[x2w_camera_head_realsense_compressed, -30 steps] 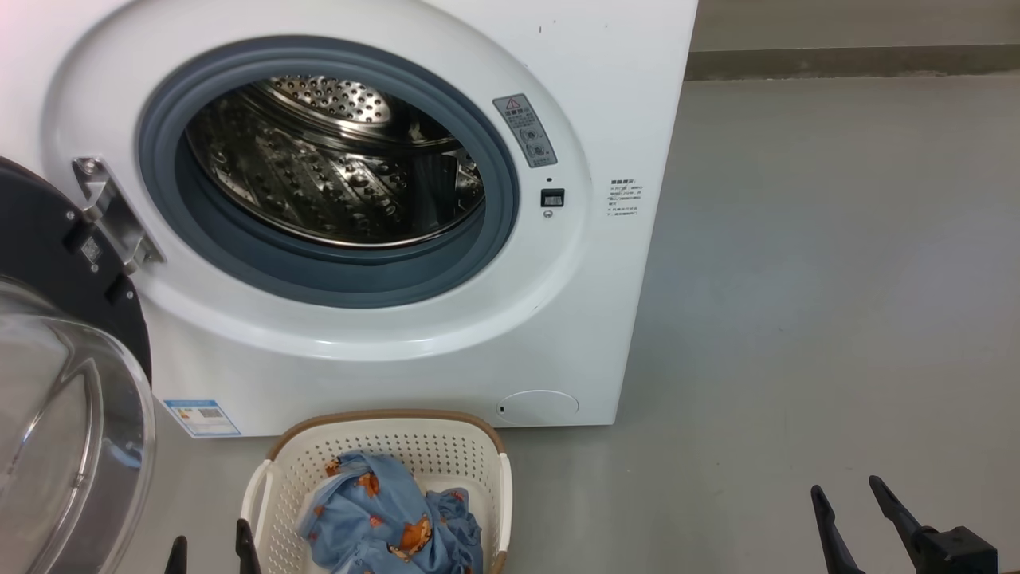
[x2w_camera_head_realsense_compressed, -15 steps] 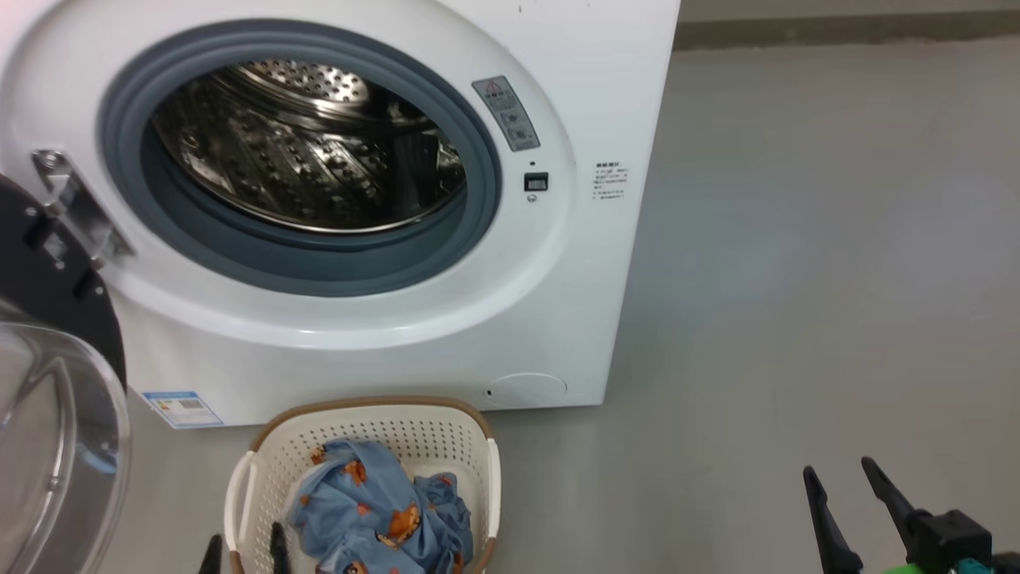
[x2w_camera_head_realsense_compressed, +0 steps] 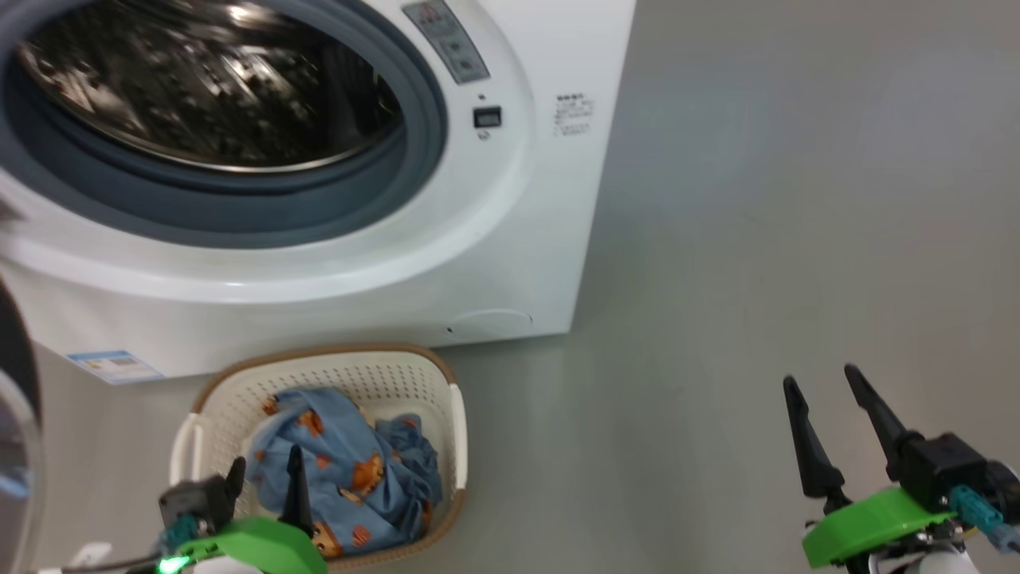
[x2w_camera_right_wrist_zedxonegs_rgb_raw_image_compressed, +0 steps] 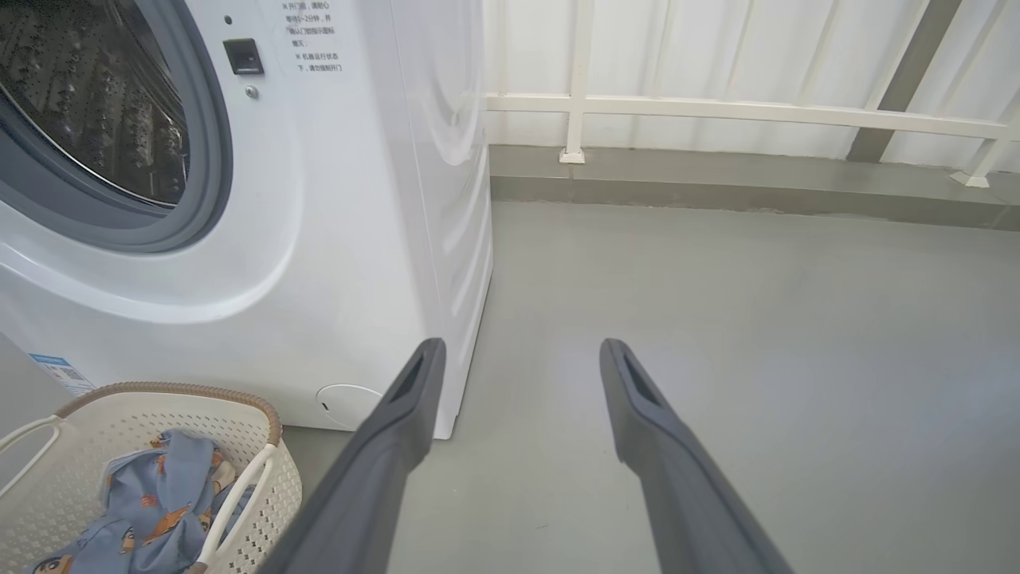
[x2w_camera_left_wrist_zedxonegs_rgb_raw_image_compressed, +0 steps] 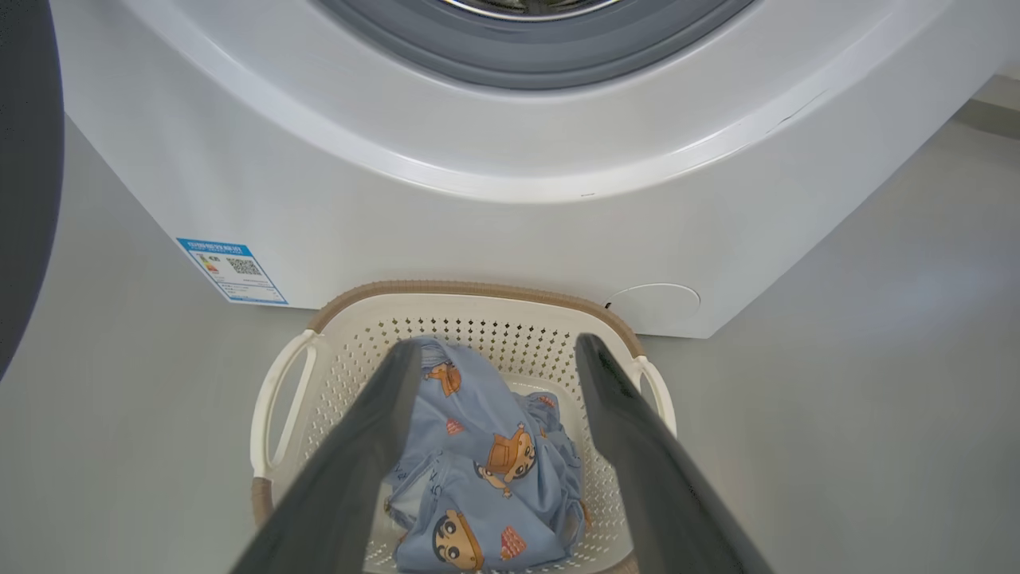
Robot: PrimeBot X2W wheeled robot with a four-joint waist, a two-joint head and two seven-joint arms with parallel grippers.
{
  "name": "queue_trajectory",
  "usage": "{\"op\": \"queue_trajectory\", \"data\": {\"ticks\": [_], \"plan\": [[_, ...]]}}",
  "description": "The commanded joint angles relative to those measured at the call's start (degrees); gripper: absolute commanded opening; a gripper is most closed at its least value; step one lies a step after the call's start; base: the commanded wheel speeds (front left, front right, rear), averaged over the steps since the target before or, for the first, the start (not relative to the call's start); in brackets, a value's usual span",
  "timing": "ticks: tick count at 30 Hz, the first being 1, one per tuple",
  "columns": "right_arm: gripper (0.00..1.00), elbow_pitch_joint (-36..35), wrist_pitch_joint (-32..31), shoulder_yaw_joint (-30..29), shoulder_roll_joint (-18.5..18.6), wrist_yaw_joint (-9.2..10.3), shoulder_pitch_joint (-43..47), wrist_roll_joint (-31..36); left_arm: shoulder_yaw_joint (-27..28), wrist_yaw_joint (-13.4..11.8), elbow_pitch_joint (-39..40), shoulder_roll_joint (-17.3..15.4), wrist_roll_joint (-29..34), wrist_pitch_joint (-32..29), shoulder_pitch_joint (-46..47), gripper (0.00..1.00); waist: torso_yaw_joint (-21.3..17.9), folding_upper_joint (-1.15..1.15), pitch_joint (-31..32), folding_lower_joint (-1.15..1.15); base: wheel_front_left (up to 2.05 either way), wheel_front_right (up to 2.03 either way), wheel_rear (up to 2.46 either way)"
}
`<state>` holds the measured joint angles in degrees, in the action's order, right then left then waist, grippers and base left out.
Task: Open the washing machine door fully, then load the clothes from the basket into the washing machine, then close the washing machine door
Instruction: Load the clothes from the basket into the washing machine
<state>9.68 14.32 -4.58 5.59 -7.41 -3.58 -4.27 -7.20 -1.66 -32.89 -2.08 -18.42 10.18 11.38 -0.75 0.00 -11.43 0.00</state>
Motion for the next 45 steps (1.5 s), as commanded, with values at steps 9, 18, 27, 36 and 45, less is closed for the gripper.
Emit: {"op": "queue_trajectory", "data": {"ticks": [9,18,27,36,45], "plan": [[1.0,-2.5,0.7,2.7,-0.3,-0.08,-6.1,-1.3,2.0,3.0,-10.6,-3.6,-3.1,-9.3,10.4,1.0,-6.3,0.0,-11.3,0.0,0.0,0.0,0.0],[1.0,-2.8,0.7,3.9,-0.5,-0.08,-9.3,-1.5,2.5,4.1,-19.8,-5.3,-4.9,-15.2,17.6,1.0,-8.4,0.0,-16.5,0.0,0.0,0.0,0.0],[1.0,-3.5,0.7,5.4,-0.5,-0.08,-11.5,-1.5,2.8,5.7,-27.9,-7.0,-6.6,-17.6,23.1,1.0,-10.0,0.0,-21.0,0.0,0.0,0.0,0.0],[1.0,-4.5,0.7,5.7,-0.5,-0.08,-13.6,-1.6,3.2,7.9,-31.9,-7.6,-9.1,-18.9,29.5,1.0,-10.5,0.0,-26.3,0.0,0.0,0.0,0.0],[1.0,-6.4,0.7,5.8,0.1,-0.08,-14.8,-1.8,2.8,8.2,-35.7,-9.3,-9.5,-17.7,35.4,1.0,-11.1,0.0,-31.6,0.0,0.0,0.0,0.0]]}}
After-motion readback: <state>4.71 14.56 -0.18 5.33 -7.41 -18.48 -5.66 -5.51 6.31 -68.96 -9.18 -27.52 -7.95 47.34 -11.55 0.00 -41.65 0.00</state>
